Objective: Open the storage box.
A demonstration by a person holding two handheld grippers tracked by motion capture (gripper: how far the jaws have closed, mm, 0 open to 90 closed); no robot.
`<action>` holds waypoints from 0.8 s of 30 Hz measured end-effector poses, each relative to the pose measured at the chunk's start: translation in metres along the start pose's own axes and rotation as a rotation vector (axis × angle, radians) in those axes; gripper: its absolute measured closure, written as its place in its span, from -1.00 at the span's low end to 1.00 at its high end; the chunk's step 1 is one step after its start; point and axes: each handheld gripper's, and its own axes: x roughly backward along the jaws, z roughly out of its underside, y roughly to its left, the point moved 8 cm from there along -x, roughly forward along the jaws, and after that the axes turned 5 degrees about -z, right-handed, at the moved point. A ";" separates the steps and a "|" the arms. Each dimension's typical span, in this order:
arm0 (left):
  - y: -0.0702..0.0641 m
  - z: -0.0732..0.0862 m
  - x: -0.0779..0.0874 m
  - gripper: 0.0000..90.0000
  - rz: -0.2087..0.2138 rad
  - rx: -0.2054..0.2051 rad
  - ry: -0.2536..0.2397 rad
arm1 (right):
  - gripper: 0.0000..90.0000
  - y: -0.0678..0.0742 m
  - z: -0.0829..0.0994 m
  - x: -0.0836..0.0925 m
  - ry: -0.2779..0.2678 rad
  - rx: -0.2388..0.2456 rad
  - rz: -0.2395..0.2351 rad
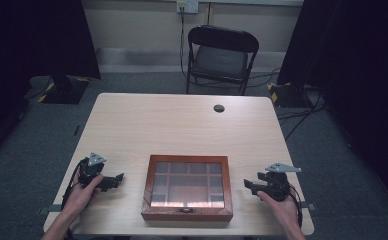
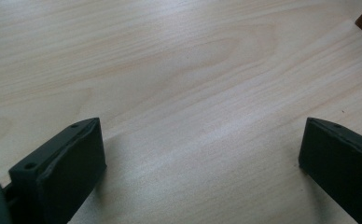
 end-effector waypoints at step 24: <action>0.000 0.000 0.000 -1.00 0.004 -0.008 0.001 | 0.29 0.111 -0.057 -0.001 -0.012 0.189 -0.344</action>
